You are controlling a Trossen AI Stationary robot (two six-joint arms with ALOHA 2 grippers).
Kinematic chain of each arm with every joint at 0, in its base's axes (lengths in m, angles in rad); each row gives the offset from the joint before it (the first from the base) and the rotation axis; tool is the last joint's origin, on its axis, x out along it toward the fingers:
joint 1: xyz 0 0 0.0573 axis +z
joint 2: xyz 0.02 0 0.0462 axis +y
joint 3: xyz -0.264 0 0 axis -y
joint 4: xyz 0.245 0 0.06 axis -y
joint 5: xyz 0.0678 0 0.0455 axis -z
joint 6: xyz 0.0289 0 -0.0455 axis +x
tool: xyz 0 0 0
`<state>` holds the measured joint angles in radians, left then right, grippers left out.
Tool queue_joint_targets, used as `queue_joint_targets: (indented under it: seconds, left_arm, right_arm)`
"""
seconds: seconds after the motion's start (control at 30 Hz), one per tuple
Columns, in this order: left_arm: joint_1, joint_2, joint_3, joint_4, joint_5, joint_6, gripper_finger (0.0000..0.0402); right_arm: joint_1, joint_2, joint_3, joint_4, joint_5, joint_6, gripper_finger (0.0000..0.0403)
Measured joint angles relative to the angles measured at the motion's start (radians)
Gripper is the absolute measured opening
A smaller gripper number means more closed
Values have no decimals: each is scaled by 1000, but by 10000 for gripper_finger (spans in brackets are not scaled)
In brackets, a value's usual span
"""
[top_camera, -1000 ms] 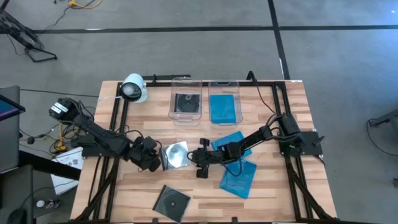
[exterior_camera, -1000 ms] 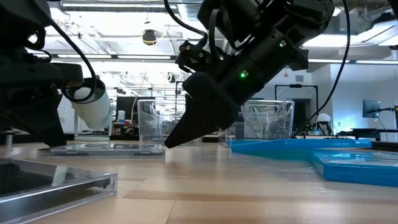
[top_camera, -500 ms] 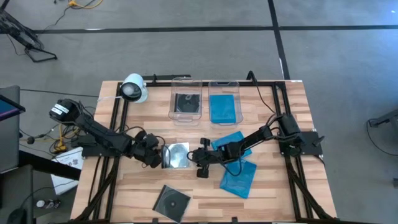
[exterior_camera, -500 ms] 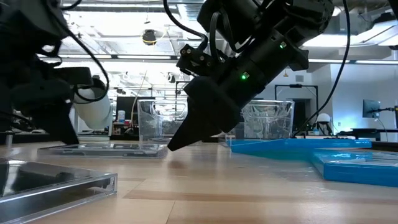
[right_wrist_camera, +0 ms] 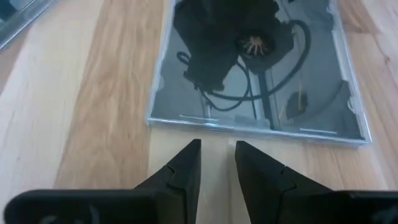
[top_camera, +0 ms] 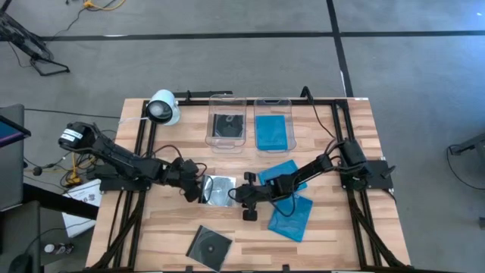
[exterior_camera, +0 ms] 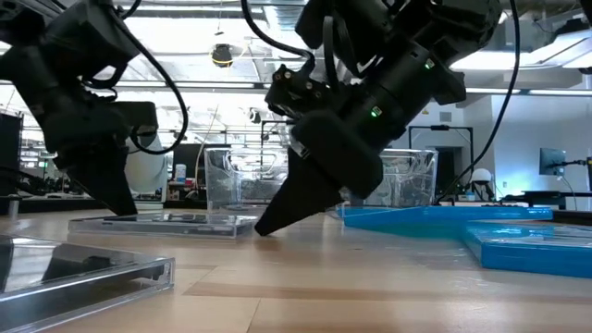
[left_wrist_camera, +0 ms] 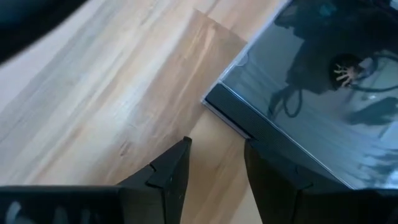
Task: Pick & place jewel cases by type
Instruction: Put the top black CD case into the left transparent bin
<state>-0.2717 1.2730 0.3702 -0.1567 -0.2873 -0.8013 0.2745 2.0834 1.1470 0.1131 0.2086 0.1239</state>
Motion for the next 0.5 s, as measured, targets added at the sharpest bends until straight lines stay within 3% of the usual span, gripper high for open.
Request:
queue_joint_targets:
  seconds: [0.33,0.5]
  left_arm:
    - [-3,-115,0,-13,199,-13,148]
    - [-3,-179,0,-10,201,-56,149]
  right_arm:
    - [-2,-3,2,-36,24,0,95]
    - [-1,-2,0,-25,24,0,95]
